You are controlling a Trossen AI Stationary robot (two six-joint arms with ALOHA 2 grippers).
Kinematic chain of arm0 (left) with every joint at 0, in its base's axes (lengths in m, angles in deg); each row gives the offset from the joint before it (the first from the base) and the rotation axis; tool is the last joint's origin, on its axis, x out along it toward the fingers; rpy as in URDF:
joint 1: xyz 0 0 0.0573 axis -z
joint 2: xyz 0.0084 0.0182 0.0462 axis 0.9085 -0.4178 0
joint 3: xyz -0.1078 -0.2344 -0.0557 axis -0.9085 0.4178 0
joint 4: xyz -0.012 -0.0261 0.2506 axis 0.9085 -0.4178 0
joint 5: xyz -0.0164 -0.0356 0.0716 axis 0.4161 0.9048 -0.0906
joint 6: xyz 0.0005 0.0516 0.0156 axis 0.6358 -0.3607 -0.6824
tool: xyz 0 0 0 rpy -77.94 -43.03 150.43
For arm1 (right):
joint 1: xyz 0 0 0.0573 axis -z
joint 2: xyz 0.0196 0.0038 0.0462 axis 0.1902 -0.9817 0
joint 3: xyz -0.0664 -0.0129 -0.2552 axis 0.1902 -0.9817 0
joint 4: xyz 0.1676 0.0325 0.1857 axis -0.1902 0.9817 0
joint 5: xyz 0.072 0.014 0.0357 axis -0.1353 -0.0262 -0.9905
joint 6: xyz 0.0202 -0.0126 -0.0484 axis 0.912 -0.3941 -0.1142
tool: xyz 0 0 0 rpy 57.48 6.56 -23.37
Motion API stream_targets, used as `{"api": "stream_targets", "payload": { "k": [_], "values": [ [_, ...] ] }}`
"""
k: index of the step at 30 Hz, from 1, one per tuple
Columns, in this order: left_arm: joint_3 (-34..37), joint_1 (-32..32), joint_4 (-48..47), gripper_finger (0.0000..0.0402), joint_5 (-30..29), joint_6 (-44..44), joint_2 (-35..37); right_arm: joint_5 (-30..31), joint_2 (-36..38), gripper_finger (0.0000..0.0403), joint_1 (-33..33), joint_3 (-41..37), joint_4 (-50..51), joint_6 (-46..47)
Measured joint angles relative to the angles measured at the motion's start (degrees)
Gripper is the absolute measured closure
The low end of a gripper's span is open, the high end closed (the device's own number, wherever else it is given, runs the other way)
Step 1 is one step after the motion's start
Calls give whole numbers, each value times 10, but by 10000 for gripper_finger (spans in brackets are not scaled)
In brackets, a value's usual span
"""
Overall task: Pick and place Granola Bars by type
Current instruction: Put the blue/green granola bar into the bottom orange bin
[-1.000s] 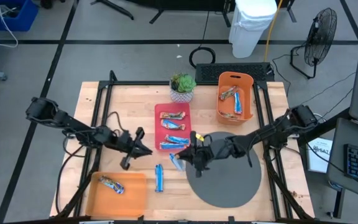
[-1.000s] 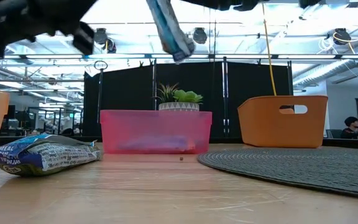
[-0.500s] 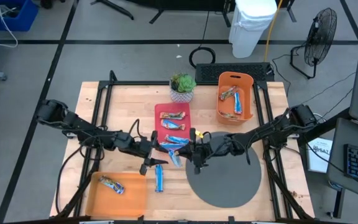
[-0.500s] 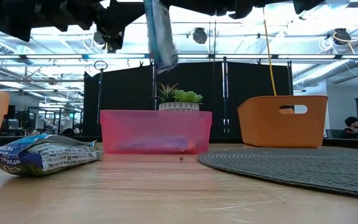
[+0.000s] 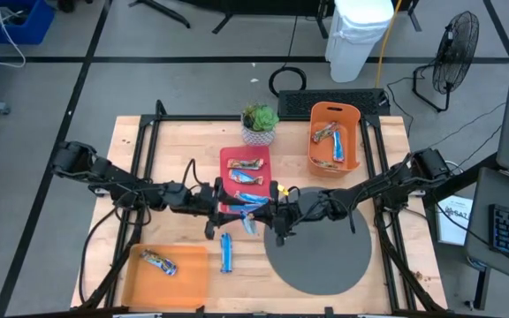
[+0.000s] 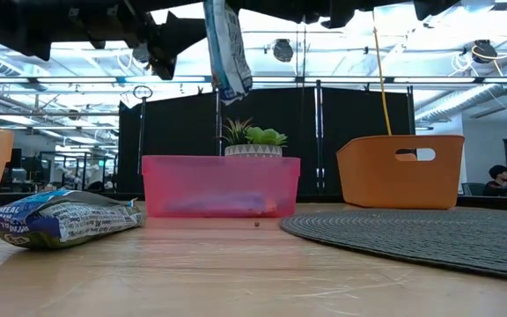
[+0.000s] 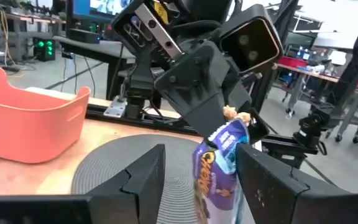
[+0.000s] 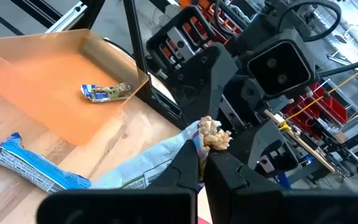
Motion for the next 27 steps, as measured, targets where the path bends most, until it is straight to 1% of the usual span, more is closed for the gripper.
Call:
{"api": "stream_targets", "payload": {
  "k": [14,22,25,27],
  "values": [
    [0,-2,-8,204,3,15,0,1,0,400,2,0,-3,0],
    [0,-2,-11,204,2,31,0,-1,0,400,17,0,-4,11],
    [0,-2,-10,215,2,31,0,-1,0,400,20,0,-4,15],
    [0,-2,-10,233,2,31,0,-1,0,400,20,0,-4,15]
  ]
}}
